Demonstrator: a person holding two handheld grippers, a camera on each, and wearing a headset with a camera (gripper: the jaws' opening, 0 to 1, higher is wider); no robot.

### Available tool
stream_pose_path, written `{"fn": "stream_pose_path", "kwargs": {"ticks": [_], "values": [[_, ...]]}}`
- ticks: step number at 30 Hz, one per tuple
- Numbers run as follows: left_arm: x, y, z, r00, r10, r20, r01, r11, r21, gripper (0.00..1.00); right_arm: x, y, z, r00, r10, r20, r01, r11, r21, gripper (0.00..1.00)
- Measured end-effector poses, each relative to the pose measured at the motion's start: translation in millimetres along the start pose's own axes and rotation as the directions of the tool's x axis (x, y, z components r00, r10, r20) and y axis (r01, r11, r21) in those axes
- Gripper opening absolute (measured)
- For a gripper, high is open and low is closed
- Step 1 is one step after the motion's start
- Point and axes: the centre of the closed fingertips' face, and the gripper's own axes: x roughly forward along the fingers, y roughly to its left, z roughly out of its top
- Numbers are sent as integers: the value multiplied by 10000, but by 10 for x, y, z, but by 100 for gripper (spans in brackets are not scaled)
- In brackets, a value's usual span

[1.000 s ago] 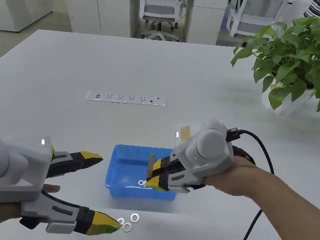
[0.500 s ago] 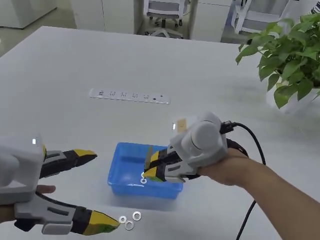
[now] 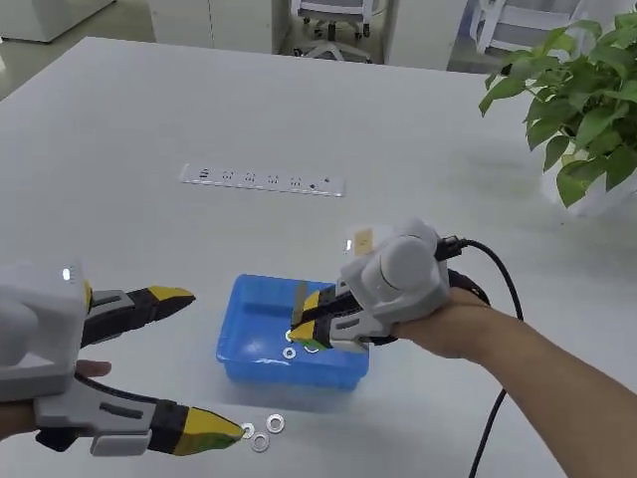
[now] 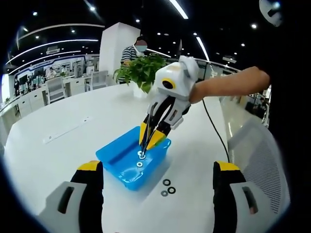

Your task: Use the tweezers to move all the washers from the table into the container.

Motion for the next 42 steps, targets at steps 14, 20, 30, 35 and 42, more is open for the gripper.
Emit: {"fn": "stream_pose_path", "kwargs": {"ticks": [14,20,30,35,42], "values": [[153,132,22,9999,-121,-22,122,9998,145,88,160,-93,-158,9995,137,-276,-136,9999,52,9],[208,155,21,9997,-227,-88,229,9994,247,82,208,-129,-222,9991,138,-397,-135,9999,75,9],[284,229,79,9993,-336,-159,346,9975,619,71,263,-150,-311,9980,182,-611,-178,9998,70,9],[372,279,147,9988,-429,-233,453,9923,1149,56,285,-145,-328,9979,186,-613,-184,9998,47,9],[534,335,212,9948,-780,-652,881,9815,1698,34,280,-140,-341,9979,203,-615,-201,9998,41,9]]}}
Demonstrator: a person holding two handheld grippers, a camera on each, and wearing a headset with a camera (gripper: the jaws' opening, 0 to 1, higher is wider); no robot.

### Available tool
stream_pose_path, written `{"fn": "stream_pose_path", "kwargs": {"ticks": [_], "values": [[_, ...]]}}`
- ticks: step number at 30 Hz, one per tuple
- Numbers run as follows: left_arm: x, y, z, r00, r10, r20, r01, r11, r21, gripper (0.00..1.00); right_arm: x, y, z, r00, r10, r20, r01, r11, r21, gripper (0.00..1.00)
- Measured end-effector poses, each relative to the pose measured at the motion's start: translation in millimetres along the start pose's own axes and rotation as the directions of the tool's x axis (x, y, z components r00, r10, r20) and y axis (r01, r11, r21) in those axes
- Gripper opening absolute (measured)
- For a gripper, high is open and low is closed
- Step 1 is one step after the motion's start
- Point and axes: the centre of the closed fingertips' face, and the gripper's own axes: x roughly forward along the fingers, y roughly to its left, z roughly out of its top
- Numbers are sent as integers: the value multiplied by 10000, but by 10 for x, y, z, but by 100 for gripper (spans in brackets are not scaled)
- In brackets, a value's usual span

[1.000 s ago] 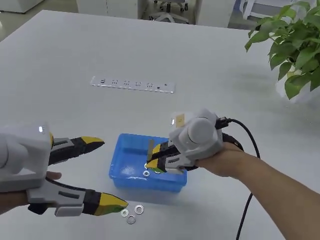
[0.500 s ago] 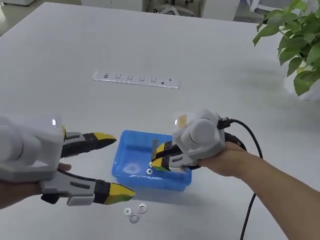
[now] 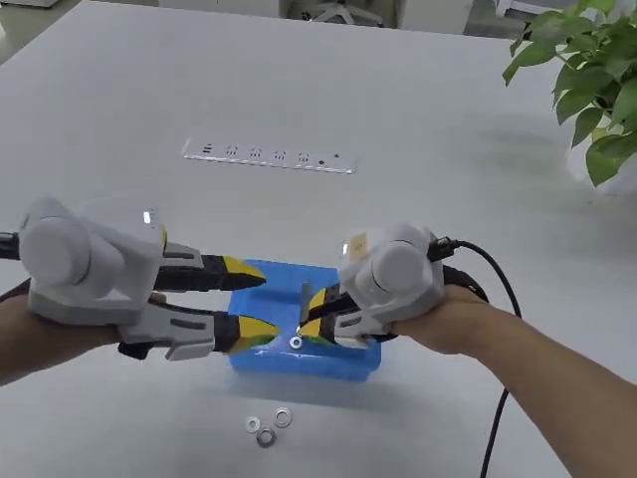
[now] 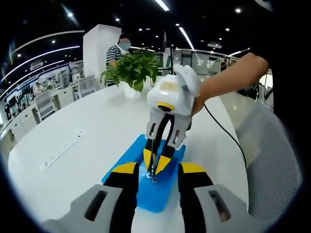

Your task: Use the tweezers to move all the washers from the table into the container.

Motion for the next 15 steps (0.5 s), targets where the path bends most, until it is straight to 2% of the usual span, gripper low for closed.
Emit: {"fn": "stream_pose_path", "kwargs": {"ticks": [2,9,15], "values": [[41,13,14,9999,-119,-91,120,9998,149,30,-3,5,3,10000,-5,3,5,10000,-19,9],[158,58,34,9990,-327,-289,342,9980,531,24,4,11,6,10000,25,-9,-25,9999,-101,9],[245,59,40,9980,-539,-326,560,9963,657,18,3,18,-1,10000,51,-9,-51,9999,-157,9]]}}
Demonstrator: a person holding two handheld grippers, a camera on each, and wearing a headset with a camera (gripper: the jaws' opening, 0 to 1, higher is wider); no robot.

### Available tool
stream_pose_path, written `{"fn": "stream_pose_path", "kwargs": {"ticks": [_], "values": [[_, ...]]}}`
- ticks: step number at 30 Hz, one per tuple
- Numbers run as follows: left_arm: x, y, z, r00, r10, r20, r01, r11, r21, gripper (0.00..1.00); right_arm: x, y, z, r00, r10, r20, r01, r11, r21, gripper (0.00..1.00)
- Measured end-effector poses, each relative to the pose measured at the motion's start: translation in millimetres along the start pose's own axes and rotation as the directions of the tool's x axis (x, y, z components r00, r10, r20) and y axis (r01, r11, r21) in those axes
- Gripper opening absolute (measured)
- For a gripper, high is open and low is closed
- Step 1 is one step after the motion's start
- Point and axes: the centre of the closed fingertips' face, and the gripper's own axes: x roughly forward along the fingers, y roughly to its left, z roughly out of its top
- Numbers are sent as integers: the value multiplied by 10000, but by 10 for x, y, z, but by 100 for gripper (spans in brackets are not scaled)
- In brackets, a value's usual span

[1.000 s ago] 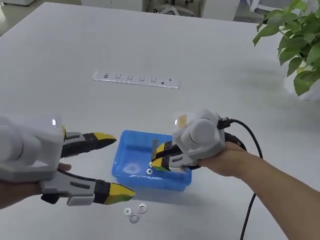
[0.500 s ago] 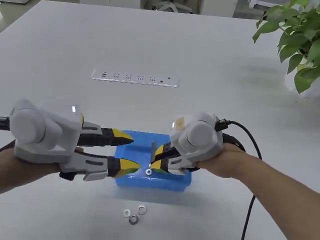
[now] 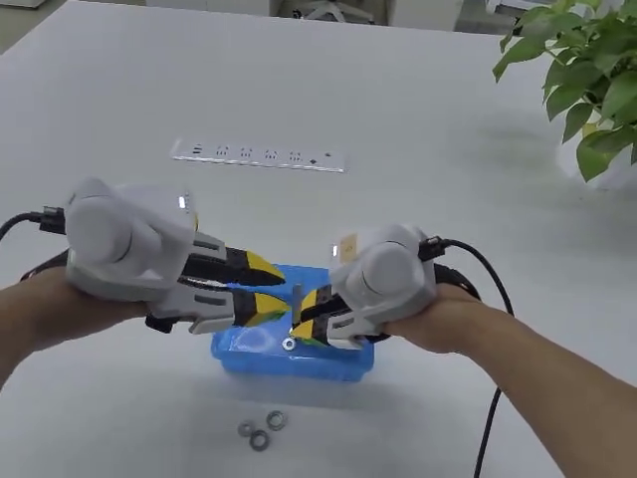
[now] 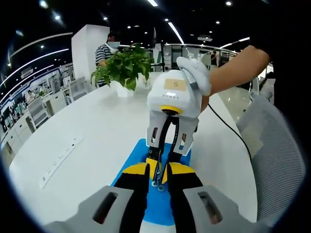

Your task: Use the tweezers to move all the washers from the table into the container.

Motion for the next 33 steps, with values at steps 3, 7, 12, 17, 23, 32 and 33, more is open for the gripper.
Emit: {"fn": "stream_pose_path", "kwargs": {"ticks": [3,7,12,17,23,32,33], "values": [[42,-21,13,9999,-162,36,161,9998,95,17,1,2,-1,10000,13,-12,-13,10000,-46,9],[85,-33,9,9995,-305,-10,305,9994,158,11,-3,10,-1,10000,29,-13,-29,10000,-94,9],[120,-43,22,9991,-425,37,424,9989,222,8,-8,11,-9,10000,63,-30,-64,9998,-204,9],[135,-61,34,9986,-520,66,517,9981,346,7,-13,12,-15,10000,75,-51,-76,9993,-353,10],[141,-73,40,9986,-530,45,526,9967,623,6,-15,-2,-25,9998,-7,-177,-4,9979,-646,11],[117,-72,82,9988,-491,85,484,9963,709,6,-62,-16,3,9999,-113,-116,106,9979,-639,11],[114,-69,89,9988,-481,93,474,9963,715,6,-68,-17,7,9999,-126,-104,119,9980,-617,11]]}}
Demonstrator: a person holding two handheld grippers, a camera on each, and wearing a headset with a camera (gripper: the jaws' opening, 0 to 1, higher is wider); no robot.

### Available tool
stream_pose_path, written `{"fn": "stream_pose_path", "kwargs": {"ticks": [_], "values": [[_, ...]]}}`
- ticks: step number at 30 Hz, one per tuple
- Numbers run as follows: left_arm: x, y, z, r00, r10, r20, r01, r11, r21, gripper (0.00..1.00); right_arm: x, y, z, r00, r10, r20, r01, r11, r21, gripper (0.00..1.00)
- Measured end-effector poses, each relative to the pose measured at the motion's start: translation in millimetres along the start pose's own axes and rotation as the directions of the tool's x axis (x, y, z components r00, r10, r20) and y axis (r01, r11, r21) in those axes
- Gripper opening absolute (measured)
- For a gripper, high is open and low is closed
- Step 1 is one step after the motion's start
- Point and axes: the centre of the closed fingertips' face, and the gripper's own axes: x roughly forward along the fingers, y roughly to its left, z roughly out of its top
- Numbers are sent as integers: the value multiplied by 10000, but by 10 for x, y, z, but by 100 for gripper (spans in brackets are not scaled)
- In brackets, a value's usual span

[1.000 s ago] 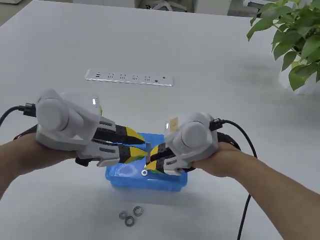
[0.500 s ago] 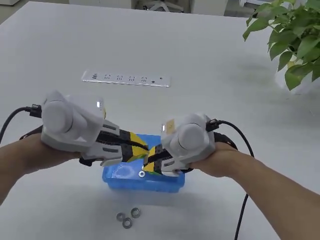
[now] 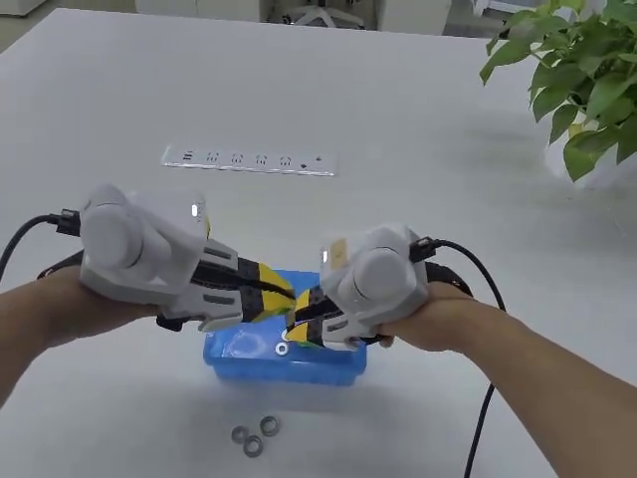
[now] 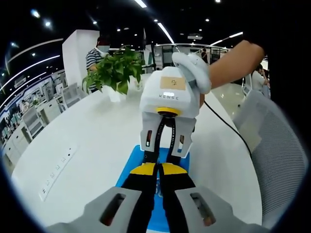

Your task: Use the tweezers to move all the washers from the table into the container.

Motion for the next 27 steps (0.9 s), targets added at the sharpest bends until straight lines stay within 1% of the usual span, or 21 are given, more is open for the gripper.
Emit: {"fn": "stream_pose_path", "kwargs": {"ticks": [4,8,13,18,22,24,27], "values": [[-27,3,52,10000,44,46,-44,10000,39,6,-42,2,37,9999,-38,100,37,10000,84,12],[-56,1,112,9999,18,139,-17,10000,-53,6,-90,18,70,9998,-95,168,93,9998,150,13],[-93,-12,183,9998,33,177,-32,10000,-48,5,-159,40,136,9993,-245,280,239,9995,208,15],[-128,-34,245,9998,37,188,-36,10000,-86,5,-255,55,201,9980,-476,407,462,9984,338,19],[-155,-63,266,9999,6,116,-6,10000,-77,5,-320,67,214,9970,-660,406,638,9964,551,23],[-179,-80,283,9999,8,104,-7,10000,-90,5,-362,80,217,9960,-793,404,771,9956,541,25],[-212,-97,305,9999,29,104,-28,9999,-99,5,-429,90,217,9943,-984,399,952,9926,758,29]]}}
